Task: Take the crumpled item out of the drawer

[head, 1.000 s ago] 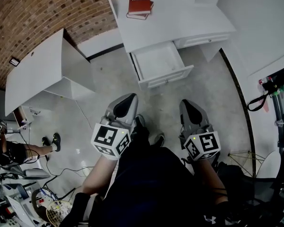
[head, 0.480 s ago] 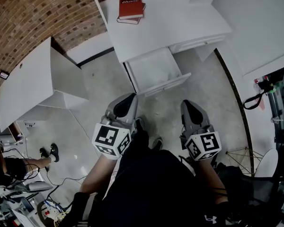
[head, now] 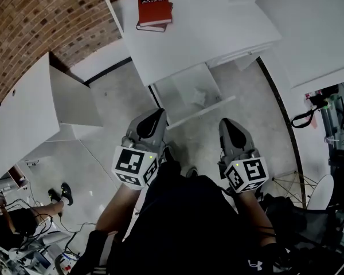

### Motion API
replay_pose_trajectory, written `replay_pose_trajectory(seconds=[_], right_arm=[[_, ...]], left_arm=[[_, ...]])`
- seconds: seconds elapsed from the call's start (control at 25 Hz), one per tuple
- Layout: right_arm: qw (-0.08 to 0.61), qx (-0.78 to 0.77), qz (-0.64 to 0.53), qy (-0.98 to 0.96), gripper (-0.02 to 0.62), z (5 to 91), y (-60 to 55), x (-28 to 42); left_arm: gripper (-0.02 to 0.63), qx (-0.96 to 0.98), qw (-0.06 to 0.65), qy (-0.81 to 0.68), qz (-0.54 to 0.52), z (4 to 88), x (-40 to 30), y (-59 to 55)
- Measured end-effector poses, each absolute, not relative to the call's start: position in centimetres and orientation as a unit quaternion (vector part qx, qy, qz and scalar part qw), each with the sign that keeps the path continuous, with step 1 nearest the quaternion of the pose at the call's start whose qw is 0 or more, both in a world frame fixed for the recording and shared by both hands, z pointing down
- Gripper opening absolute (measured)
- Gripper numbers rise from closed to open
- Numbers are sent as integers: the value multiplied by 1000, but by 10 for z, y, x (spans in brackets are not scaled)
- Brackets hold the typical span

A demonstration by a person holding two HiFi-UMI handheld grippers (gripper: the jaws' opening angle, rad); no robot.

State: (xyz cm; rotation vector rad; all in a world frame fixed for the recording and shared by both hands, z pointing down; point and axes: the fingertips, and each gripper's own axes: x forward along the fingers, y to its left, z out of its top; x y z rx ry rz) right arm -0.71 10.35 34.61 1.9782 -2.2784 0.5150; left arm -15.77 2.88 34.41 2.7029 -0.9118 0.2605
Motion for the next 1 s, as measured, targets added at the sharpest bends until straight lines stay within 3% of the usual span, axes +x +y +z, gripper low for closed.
replay_pose_trajectory(seconds=[0.4, 1.0], right_arm=[[54, 669, 179, -720, 3, 356, 78, -3], [37, 638, 208, -740, 3, 381, 17, 59]], left_arm=[[3, 941, 155, -283, 103, 369, -147, -9], [3, 931, 148, -306, 136, 393, -86, -53]])
